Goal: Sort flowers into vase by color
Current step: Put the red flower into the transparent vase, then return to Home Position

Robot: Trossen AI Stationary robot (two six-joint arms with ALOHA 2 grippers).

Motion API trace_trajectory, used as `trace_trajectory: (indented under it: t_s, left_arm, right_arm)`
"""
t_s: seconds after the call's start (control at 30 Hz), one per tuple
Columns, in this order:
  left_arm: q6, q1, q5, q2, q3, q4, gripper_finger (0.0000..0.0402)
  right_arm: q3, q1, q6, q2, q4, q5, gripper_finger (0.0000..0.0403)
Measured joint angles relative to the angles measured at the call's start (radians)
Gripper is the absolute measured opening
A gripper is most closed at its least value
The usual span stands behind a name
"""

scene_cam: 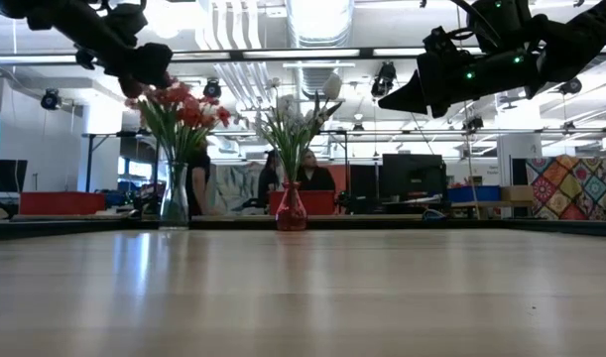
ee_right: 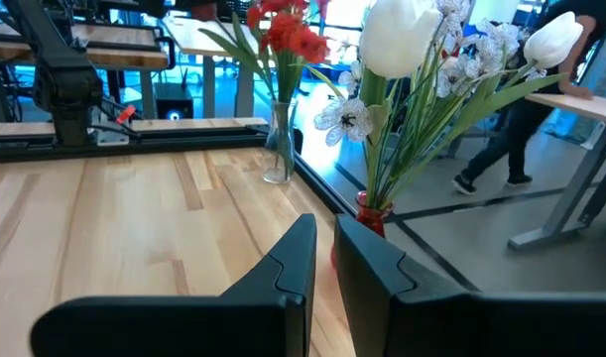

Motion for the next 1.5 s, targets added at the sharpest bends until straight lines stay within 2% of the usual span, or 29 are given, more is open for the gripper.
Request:
trace_trajectory:
  t_s: [0.23, 0.4, 0.67, 0.9, 1.07, 1.27, 1.37, 1.5]
  left_arm:
    - [0.022, 0.001, 0.009, 0.013, 0.011, -0.002, 0.0162]
    - [0.058, 0.001, 0.019, 0.013, 0.072, -0.013, 0.0162]
    - [0.073, 0.001, 0.02, -0.002, 0.163, -0.121, 0.0162]
    - [0.082, 0.001, 0.024, -0.061, 0.153, -0.105, 0.0158]
    - [0.124, 0.001, 0.032, -0.115, 0.145, -0.055, 0.0123]
    - [0.125, 0.0, 0.217, -0.131, 0.13, -0.03, 0.0043]
    - [0.17, 0.001, 0.228, -0.125, 0.075, 0.081, 0.0008]
    - [0.234, 0.001, 0.228, -0.126, -0.013, 0.257, 0.0007]
  right_arm:
    - [0.0, 0.0, -0.002, 0.0, 0.0, 0.0, 0.0034]
    - [0.0, 0.0, -0.002, 0.0, 0.0, 0.0, 0.0034]
    - [0.0, 0.0, -0.002, 0.0, 0.0, 0.0, 0.0034]
    - [0.0, 0.0, -0.001, 0.0, 0.0, 0.0, 0.0034]
    - [0.0, 0.0, -0.001, 0.0, 0.0, 0.0, 0.0034]
    - [0.0, 0.0, -0.001, 0.0, 0.0, -0.001, 0.0034]
    - [0.0, 0.0, 0.001, 0.0, 0.0, -0.002, 0.0034]
    - [0.0, 0.0, 0.001, 0.0, 0.0, -0.002, 0.0034]
